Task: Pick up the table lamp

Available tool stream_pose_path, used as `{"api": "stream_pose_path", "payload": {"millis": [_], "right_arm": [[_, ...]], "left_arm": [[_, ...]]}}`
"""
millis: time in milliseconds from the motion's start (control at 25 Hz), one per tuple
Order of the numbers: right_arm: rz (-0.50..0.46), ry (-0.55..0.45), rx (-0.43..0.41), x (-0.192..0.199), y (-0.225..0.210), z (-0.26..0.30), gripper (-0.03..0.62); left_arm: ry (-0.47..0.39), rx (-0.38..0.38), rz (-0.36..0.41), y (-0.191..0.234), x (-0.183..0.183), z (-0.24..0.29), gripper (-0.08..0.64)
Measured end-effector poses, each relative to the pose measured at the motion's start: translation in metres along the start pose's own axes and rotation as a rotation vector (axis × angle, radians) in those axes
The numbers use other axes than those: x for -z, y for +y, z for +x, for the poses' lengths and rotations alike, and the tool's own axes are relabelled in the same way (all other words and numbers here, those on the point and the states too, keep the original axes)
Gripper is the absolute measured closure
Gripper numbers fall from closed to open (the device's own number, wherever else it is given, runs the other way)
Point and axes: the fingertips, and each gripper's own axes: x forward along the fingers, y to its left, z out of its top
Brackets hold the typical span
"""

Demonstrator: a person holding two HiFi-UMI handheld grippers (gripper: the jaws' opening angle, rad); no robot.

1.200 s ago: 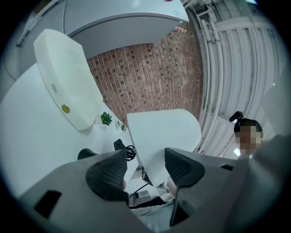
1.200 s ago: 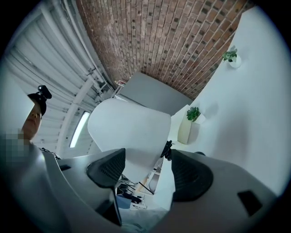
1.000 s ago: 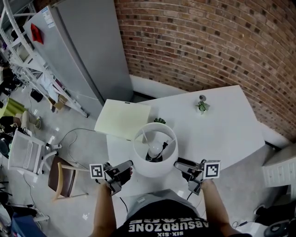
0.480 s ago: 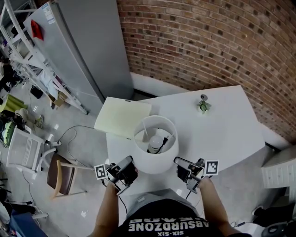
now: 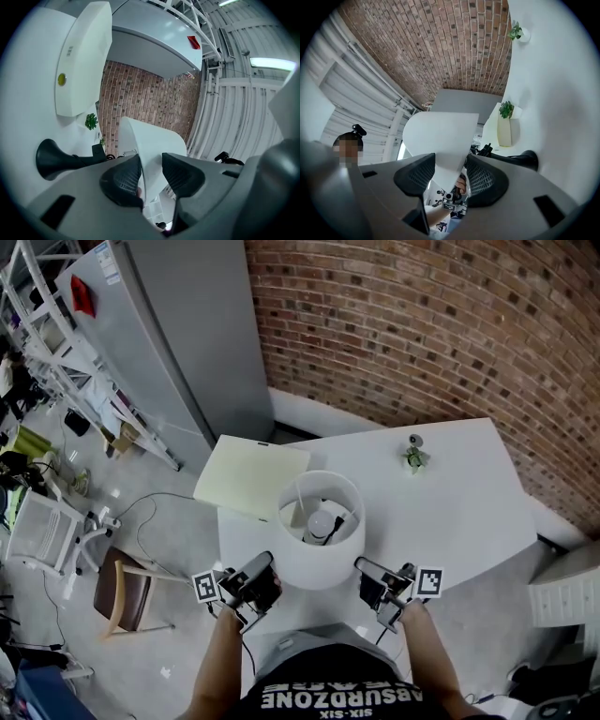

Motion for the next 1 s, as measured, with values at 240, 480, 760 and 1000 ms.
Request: {"api": "stream_pose_path", "payload": {"millis": [240,480,760,1000], "right_arm": [[-0.030,-0.001,-0.005,0.0008,0.0005,-0.0010,0.390],[-0.055,-0.011,0.005,-0.0003,-0.0001,-0.0015,0.397],[-0.104,-0.010,0.027,-0.0023,0.0022,0.0008,0.413],[-0.102,-0.024,0.019,-0.0006,0.0035,0.0021,0.428]], "left_arm": [[-0.018,0.002,0.028,-0.0004,0.0018,-0.0012,0.419],[-0.034,-0.002,0.048,0.0004,0.0032,-0.0038,0.419],[-0.042,0.002,0.055,-0.0021,0.0039,-0.0065,0.419],[-0.039,0.015,0.081,-0.0062,0.0038,-0.0085,0.424]]}}
